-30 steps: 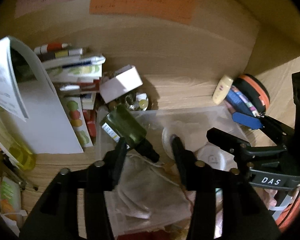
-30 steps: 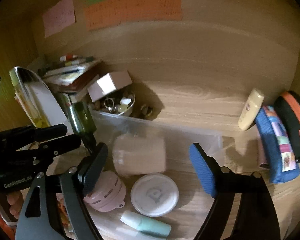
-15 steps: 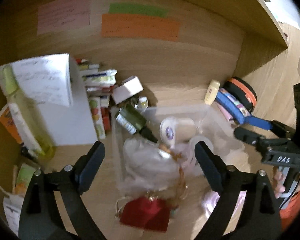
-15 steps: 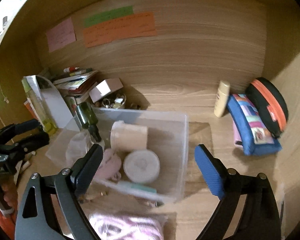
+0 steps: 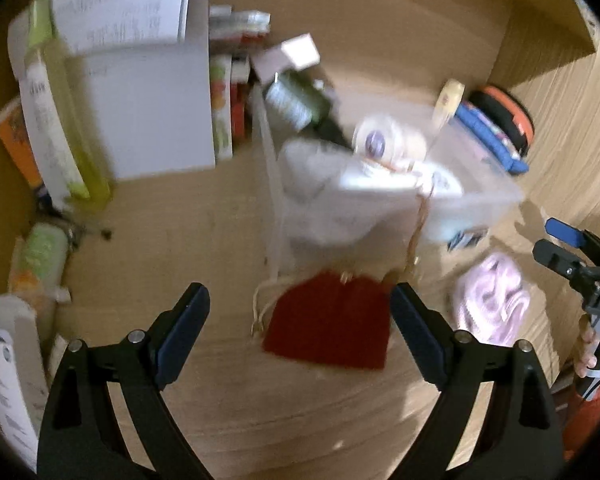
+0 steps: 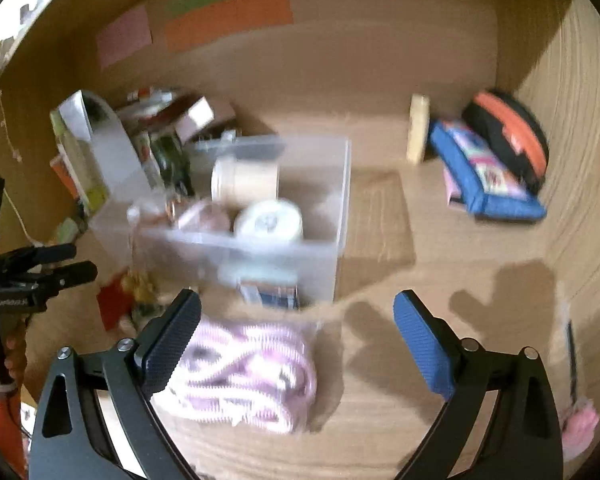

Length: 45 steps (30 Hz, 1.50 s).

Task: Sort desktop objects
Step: 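Withdraw left gripper from box while right gripper moves toward pink rope bag, then grasp dark red velvet pouch with left gripper while right gripper grasps pink rope bag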

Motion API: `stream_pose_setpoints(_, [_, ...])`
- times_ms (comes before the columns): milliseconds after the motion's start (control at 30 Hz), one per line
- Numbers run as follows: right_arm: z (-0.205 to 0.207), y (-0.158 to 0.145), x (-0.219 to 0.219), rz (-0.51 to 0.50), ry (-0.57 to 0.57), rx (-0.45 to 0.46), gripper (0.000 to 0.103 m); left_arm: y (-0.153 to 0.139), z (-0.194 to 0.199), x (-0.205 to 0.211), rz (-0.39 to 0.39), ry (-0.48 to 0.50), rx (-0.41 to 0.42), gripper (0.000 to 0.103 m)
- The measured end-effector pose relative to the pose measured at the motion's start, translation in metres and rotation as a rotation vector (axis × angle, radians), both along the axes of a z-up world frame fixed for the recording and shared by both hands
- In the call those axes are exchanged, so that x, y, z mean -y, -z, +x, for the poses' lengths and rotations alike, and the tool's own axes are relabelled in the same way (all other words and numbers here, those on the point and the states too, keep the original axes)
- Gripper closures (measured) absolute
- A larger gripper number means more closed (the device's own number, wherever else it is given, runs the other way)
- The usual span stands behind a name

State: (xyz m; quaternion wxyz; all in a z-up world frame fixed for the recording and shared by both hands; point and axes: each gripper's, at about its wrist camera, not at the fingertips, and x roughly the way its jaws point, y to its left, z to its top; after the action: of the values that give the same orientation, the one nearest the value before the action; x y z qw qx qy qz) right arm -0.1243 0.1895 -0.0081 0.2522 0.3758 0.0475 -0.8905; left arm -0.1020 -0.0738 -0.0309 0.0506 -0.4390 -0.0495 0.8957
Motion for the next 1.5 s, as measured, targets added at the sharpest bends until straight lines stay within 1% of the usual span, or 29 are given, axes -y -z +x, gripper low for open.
stream_pose_setpoints(100, [0.009, 0.014, 0.008, 0.07, -0.013, -0.001, 0.007, 0.014, 0.002, 0.0, 0.027, 0.021, 0.046, 0.011])
stream_pose_setpoints(200, [0.021, 0.019, 0.02, 0.13, -0.059, -0.02, 0.007, 0.021, 0.003, -0.004, 0.049, 0.054, 0.069, 0.011])
stream_pose_setpoints(333, [0.036, 0.019, 0.036, 0.118, -0.142, -0.022, 0.006, 0.026, -0.002, -0.016, 0.011, 0.083, 0.078, 0.011])
stream_pose_setpoints(433, [0.04, 0.024, 0.049, 0.14, -0.182, -0.004, 0.006, 0.032, -0.01, -0.02, -0.009, 0.095, 0.1, 0.011])
stream_pose_setpoints(500, [0.04, 0.027, 0.054, 0.153, -0.19, 0.003, 0.006, 0.033, -0.012, -0.024, -0.038, 0.097, 0.094, 0.011])
stream_pose_setpoints(600, [0.038, 0.029, 0.052, 0.162, -0.174, 0.008, 0.006, 0.034, -0.012, -0.024, -0.055, 0.096, 0.083, 0.01])
stream_pose_setpoints(700, [0.032, 0.031, 0.043, 0.159, -0.152, 0.022, 0.006, 0.034, -0.012, -0.018, -0.045, 0.084, 0.073, 0.011])
stream_pose_setpoints(733, [0.029, 0.032, 0.039, 0.143, -0.144, 0.036, 0.006, 0.034, -0.01, -0.015, -0.034, 0.082, 0.069, 0.016])
stream_pose_setpoints(767, [0.026, 0.032, 0.035, 0.134, -0.134, 0.05, 0.006, 0.033, -0.008, -0.011, -0.022, 0.08, 0.062, 0.018])
stream_pose_setpoints(833, [0.021, 0.032, 0.028, 0.115, -0.115, 0.085, 0.006, 0.03, -0.004, -0.006, -0.02, 0.071, 0.047, 0.024])
stream_pose_setpoints(867, [0.019, 0.03, 0.024, 0.102, -0.109, 0.102, 0.006, 0.029, -0.002, -0.004, -0.022, 0.065, 0.037, 0.025])
stream_pose_setpoints(967, [0.017, 0.02, 0.009, 0.068, -0.098, 0.108, 0.006, 0.027, 0.002, 0.0, -0.025, 0.057, 0.02, 0.033])
stream_pose_setpoints(1000, [0.016, 0.016, 0.004, 0.069, -0.091, 0.101, 0.006, 0.027, 0.001, 0.001, -0.022, 0.061, 0.023, 0.048])
stream_pose_setpoints(1033, [0.016, 0.013, -0.002, 0.081, -0.078, 0.091, 0.006, 0.028, 0.0, 0.0, -0.017, 0.066, 0.032, 0.055])
stream_pose_setpoints(1067, [0.016, 0.011, -0.007, 0.099, -0.066, 0.083, 0.006, 0.029, -0.001, -0.001, -0.015, 0.067, 0.032, 0.055])
stream_pose_setpoints(1133, [0.014, 0.012, -0.016, 0.153, -0.041, 0.07, 0.006, 0.028, -0.001, -0.003, -0.021, 0.072, 0.025, 0.066])
stream_pose_setpoints(1167, [0.013, 0.015, -0.019, 0.187, -0.026, 0.065, 0.006, 0.027, 0.0, -0.004, -0.019, 0.073, 0.021, 0.067])
stream_pose_setpoints(1233, [0.012, 0.023, -0.022, 0.241, -0.012, 0.059, 0.006, 0.025, 0.004, -0.002, -0.012, 0.073, 0.011, 0.073])
stream_pose_setpoints(1300, [0.009, 0.031, -0.02, 0.274, -0.004, 0.058, 0.006, 0.022, 0.005, 0.0, 0.003, 0.066, 0.004, 0.077])
stream_pose_setpoints(1333, [0.008, 0.035, -0.019, 0.28, -0.01, 0.064, 0.006, 0.02, 0.007, 0.001, 0.011, 0.064, 0.0, 0.079])
stream_pose_setpoints(1400, [0.01, 0.038, -0.014, 0.262, -0.038, 0.075, 0.007, 0.018, 0.01, 0.001, 0.012, 0.065, -0.004, 0.081])
stream_pose_setpoints(1500, [0.017, 0.042, 0.001, 0.234, -0.112, 0.096, 0.008, 0.014, 0.018, 0.002, -0.009, 0.068, -0.014, 0.081])
